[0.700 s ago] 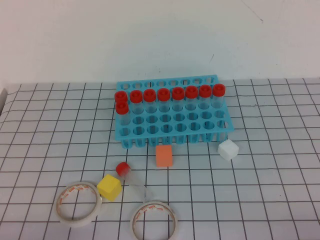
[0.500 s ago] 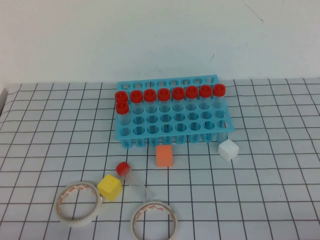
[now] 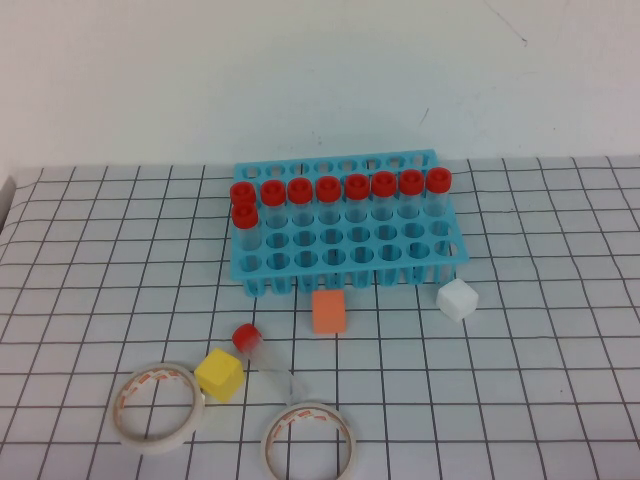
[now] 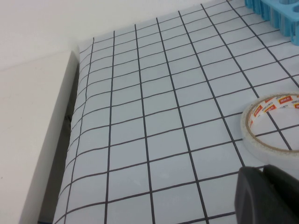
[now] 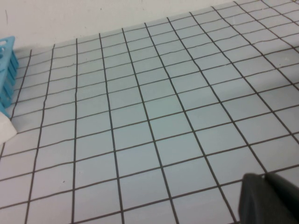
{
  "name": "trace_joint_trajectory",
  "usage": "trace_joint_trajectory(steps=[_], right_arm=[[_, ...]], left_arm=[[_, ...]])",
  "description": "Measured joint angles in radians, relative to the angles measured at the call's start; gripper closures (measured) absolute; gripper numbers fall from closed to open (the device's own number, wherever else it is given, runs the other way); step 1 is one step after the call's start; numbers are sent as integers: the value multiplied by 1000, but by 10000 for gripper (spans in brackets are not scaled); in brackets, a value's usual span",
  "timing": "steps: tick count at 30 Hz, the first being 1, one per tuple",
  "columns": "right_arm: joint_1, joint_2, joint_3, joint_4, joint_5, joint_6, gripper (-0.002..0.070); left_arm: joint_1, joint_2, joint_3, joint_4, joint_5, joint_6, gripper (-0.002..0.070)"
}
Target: Place the test tubes
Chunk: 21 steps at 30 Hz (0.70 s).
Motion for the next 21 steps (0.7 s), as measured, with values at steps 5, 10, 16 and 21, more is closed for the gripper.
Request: trace_joint_trajectory(steps=[5, 10, 16, 21], right_arm=[[0, 0, 0, 0, 0, 4, 678], [0, 0, 0, 6, 0, 4, 678], [0, 0, 0, 10, 0, 4, 678], [0, 0, 0, 218, 2, 33, 678]], left_arm=[[0, 0, 0, 0, 0, 0, 676], [0, 0, 0, 5, 0, 0, 676], [0, 0, 0, -136, -36, -12, 676], [0, 0, 2, -846, -99, -230, 676]])
